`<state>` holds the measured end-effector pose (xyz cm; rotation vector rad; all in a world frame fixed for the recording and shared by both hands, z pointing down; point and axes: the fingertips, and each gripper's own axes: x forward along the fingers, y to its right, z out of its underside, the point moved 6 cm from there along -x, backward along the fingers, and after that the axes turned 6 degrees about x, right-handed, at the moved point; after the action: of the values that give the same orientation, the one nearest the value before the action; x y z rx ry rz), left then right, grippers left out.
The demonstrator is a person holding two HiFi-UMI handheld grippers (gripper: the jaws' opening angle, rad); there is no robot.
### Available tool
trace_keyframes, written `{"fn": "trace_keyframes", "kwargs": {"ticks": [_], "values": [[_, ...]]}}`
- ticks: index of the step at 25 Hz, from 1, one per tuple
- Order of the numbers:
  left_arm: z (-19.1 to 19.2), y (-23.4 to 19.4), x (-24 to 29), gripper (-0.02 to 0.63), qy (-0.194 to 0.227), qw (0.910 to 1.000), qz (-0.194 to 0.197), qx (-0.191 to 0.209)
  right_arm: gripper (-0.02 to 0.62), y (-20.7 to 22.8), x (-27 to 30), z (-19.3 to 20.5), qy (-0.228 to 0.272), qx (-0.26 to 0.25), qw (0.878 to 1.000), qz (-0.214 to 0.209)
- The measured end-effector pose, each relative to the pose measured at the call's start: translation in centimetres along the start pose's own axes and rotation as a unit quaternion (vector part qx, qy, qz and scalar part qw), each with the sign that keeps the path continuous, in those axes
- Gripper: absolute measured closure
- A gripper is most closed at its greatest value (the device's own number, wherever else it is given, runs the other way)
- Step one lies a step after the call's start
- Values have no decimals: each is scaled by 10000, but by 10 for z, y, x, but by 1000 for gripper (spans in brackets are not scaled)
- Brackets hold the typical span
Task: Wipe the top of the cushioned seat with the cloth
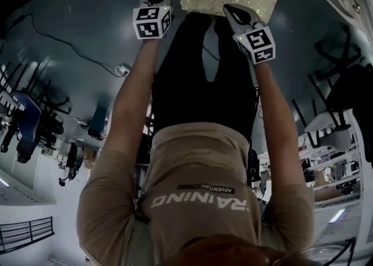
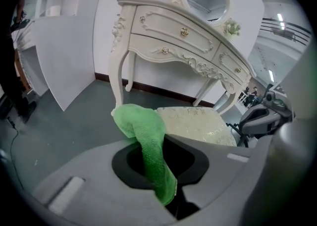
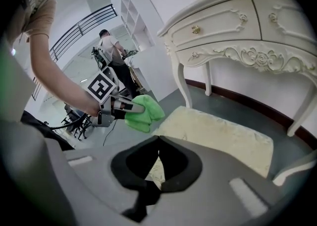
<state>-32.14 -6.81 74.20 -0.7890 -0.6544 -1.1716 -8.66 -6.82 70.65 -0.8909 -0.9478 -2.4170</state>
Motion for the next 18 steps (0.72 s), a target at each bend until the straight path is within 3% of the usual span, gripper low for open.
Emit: {"fn": "trace_keyframes", "kwargs": {"ticks": [7, 18], "values": [[18, 2, 30, 558, -340, 9989, 231, 217, 594, 15, 10, 8, -71, 334, 9991, 236], [2, 23, 66, 558, -347, 9961, 626, 506, 594, 29, 20, 12, -20, 726, 9967, 354]]}}
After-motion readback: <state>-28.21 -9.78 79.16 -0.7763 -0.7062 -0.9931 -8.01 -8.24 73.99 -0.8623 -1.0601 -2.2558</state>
